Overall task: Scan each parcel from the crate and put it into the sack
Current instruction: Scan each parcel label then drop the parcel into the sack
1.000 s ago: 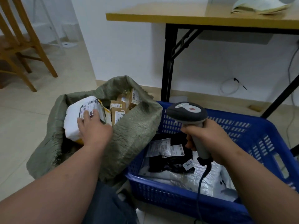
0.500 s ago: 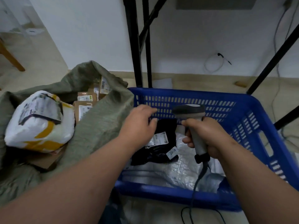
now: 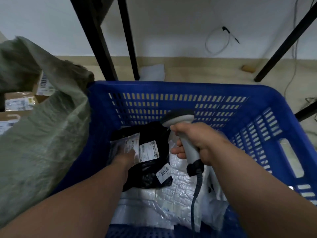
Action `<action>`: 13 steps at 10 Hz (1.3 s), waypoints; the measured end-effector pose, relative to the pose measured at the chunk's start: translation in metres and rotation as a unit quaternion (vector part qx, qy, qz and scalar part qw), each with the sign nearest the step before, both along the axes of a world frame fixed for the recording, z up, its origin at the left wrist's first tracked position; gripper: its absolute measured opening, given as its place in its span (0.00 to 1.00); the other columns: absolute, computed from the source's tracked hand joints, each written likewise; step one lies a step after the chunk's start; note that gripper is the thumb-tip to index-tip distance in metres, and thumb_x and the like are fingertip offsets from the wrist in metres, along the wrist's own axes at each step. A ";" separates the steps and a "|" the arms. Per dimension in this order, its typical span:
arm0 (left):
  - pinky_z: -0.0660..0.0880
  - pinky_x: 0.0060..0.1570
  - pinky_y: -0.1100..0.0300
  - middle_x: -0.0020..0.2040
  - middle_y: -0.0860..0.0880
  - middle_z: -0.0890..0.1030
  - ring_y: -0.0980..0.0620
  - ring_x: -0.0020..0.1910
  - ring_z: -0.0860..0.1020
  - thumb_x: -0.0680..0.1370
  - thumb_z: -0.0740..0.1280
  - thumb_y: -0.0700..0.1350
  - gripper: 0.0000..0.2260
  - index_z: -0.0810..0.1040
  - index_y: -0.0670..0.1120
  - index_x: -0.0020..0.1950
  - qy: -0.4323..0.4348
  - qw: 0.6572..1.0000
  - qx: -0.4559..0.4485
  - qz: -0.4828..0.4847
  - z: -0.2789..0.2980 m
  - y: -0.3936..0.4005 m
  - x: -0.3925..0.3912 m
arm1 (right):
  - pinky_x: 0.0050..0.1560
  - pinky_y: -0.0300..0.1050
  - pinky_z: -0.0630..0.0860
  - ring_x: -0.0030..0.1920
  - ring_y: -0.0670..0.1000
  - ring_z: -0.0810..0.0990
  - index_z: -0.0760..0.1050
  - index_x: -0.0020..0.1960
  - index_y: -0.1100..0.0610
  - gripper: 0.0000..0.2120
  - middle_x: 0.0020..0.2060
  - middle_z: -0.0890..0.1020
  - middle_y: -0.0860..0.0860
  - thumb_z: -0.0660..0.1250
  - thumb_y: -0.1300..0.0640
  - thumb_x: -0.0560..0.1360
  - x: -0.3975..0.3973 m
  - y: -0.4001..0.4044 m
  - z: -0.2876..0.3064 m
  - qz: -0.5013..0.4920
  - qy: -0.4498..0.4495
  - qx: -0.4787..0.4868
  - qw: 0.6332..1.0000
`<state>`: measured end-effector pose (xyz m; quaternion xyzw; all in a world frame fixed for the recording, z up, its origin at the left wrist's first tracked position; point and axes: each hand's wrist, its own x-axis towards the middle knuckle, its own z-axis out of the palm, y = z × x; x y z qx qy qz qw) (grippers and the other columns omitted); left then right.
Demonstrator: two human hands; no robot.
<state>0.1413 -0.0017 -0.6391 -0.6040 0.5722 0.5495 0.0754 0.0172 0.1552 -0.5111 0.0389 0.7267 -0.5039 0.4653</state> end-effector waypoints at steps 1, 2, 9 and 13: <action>0.77 0.50 0.51 0.53 0.37 0.80 0.39 0.50 0.79 0.83 0.59 0.53 0.20 0.75 0.39 0.65 -0.012 0.995 0.066 0.078 -0.009 -0.010 -0.018 | 0.27 0.43 0.77 0.27 0.55 0.83 0.75 0.50 0.61 0.12 0.31 0.78 0.56 0.71 0.53 0.76 -0.006 -0.008 -0.014 0.000 -0.011 -0.005 1.000; 0.76 0.57 0.52 0.59 0.37 0.79 0.38 0.58 0.78 0.84 0.56 0.55 0.22 0.74 0.40 0.68 0.027 0.983 0.152 0.101 -0.011 -0.012 -0.031 | 0.29 0.44 0.78 0.29 0.55 0.84 0.75 0.52 0.62 0.14 0.31 0.79 0.56 0.72 0.52 0.75 -0.010 -0.012 -0.021 0.002 -0.026 -0.008 1.000; 0.69 0.35 0.64 0.51 0.45 0.78 0.49 0.42 0.74 0.77 0.62 0.33 0.10 0.75 0.47 0.51 0.130 0.964 -0.230 -0.008 0.077 0.028 -0.033 | 0.31 0.44 0.78 0.30 0.55 0.83 0.76 0.45 0.59 0.07 0.23 0.78 0.51 0.71 0.56 0.74 0.005 0.035 0.056 -0.041 0.087 -0.054 0.994; 0.82 0.35 0.49 0.47 0.41 0.84 0.42 0.42 0.84 0.75 0.60 0.26 0.14 0.79 0.42 0.51 0.325 0.944 -0.046 0.024 0.223 0.028 0.058 | 0.29 0.45 0.78 0.30 0.55 0.83 0.75 0.47 0.61 0.07 0.26 0.78 0.53 0.71 0.58 0.75 0.113 0.075 0.152 -0.069 0.182 -0.149 0.970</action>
